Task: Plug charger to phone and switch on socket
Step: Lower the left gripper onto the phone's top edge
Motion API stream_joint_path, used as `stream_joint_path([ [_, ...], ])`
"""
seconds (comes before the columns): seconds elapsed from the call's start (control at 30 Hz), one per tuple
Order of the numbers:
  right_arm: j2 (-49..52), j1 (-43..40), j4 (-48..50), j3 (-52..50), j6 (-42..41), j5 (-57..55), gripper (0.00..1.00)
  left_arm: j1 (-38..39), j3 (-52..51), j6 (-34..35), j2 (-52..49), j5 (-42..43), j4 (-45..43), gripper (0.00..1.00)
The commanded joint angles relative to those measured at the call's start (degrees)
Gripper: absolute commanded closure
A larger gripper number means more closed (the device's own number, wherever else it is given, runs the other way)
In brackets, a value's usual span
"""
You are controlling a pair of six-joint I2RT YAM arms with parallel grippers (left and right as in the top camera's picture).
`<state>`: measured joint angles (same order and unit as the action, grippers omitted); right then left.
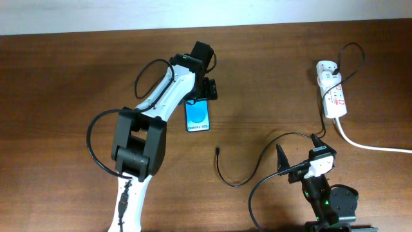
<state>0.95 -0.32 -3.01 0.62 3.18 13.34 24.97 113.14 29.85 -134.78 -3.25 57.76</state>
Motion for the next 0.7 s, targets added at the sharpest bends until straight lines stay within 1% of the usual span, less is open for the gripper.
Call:
stream_joint_path([
  [0.0,-0.2,0.4,-0.3,-0.3,-0.4,-0.1,0.02,0.2,0.3,0.8,-0.3,-0.7,-0.1,0.01],
  [0.17,-0.2,0.4,-0.3,-0.3,-0.4,-0.1,0.02,0.2,0.3,0.9,-0.7,-0.7,-0.2,0.01],
  [0.27,-0.2,0.4,-0.3,-0.3,-0.4,-0.1,0.02,0.2,0.3,1.0,-3.0,-0.6,0.0,0.01],
  [0.33,-0.2,0.4,-0.3,-0.3,-0.4,-0.1,0.02,0.2,0.3,0.9,-5.0,1.1,0.0,0.01],
  [0.47,-0.2,0.4,-0.3,-0.3,-0.4,-0.1,0.02,0.2,0.3,0.9,-5.8,1.1,-0.1,0.01],
  [0.5,-0.2,0.4,-0.3,-0.3,-0.4,-0.1,0.02,0.2,0.3,0.9,-5.8,1.5,-0.1,0.01],
  [0.57,-0.2,0.4,-0.3,-0.3,-0.4,-0.1,0.02,0.2,0.3,0.3,-5.8,5.2,0.0,0.01],
  [0.67,-0.2,0.4,-0.3,-0.3,-0.4,-0.1,0.02,0.2,0.3,0.3,-5.8,5.2,0.4,0.01],
])
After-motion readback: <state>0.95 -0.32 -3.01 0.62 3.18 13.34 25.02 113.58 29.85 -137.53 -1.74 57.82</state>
